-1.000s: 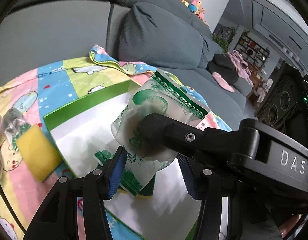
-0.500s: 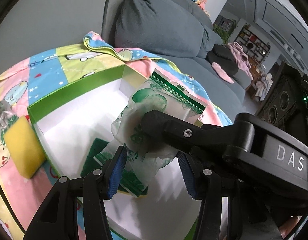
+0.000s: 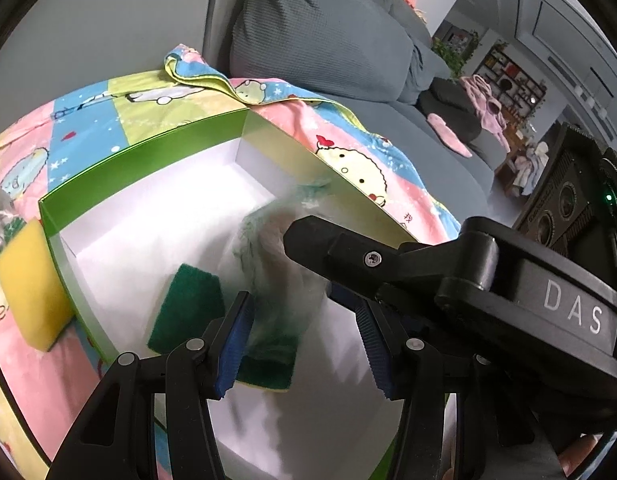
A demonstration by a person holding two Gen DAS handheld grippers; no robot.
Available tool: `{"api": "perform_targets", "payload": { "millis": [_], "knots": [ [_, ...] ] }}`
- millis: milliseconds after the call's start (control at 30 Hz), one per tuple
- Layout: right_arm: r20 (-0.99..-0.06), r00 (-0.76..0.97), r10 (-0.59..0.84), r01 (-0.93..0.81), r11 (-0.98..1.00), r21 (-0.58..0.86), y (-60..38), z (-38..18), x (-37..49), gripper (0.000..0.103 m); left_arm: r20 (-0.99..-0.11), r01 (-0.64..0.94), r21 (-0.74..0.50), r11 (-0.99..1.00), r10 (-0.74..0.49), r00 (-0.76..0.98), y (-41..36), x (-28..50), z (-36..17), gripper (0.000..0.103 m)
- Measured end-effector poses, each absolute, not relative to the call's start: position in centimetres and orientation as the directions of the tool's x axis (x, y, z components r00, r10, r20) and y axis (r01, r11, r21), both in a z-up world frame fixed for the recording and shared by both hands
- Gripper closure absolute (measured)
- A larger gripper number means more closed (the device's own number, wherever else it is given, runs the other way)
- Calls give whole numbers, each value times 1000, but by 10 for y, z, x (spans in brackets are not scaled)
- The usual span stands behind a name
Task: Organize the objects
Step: 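Open the right gripper to drop the bag into the box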
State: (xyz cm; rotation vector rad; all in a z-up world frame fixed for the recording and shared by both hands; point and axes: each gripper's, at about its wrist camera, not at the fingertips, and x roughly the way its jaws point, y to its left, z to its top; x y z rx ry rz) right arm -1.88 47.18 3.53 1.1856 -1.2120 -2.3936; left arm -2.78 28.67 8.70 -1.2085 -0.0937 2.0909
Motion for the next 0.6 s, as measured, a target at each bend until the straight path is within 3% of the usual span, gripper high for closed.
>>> {"api": "perform_targets", "payload": {
  "millis": [367, 600],
  "knots": [
    [-582, -643, -498, -193, -630, 753, 474, 29, -22, 49, -738, -534, -396, -747, 605, -298, 289, -29, 84, 49],
    [-617, -667, -417, -221, -680, 699, 474, 36, -18, 49, -710, -526, -411, -744, 624, -326, 269, -29, 93, 49]
  ]
}}
